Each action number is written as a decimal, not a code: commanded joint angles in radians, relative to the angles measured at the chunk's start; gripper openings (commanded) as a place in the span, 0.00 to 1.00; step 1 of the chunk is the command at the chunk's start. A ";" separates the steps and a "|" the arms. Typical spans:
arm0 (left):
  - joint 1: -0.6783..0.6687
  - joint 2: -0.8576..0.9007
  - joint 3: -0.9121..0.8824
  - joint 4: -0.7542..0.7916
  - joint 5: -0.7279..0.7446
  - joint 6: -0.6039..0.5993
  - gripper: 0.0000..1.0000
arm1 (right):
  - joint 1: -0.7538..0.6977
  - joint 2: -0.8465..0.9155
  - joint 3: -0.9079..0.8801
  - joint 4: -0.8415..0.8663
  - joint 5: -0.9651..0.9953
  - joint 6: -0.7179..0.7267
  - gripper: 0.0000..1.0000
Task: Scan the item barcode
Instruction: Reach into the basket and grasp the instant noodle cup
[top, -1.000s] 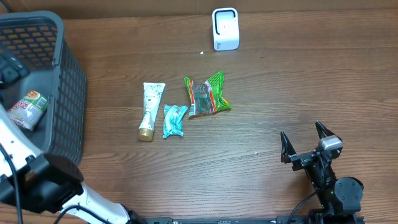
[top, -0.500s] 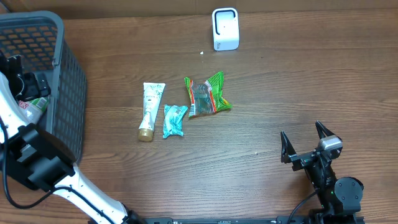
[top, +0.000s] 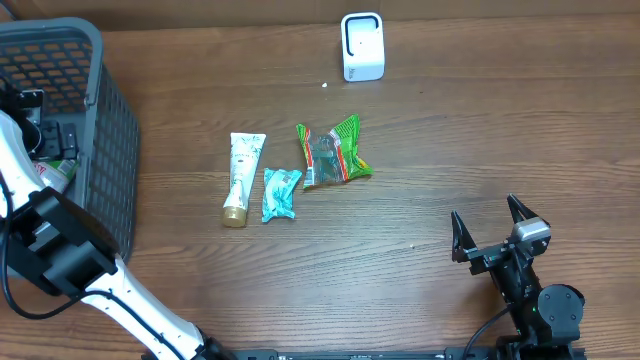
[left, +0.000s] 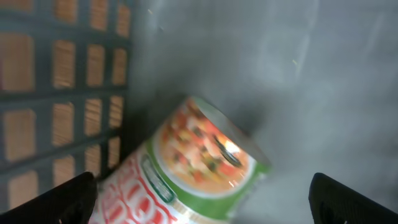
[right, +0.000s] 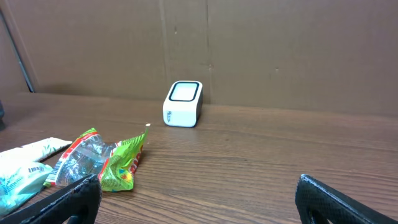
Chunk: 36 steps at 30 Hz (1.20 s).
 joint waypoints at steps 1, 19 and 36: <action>0.006 0.013 -0.012 0.022 -0.021 0.064 1.00 | 0.006 -0.012 -0.010 0.005 -0.005 0.006 1.00; 0.013 0.013 -0.088 -0.032 -0.040 0.077 1.00 | 0.006 -0.012 -0.010 0.005 -0.005 0.006 1.00; 0.004 0.013 -0.192 -0.032 -0.001 -0.318 0.79 | 0.006 -0.012 -0.010 0.005 -0.005 0.006 1.00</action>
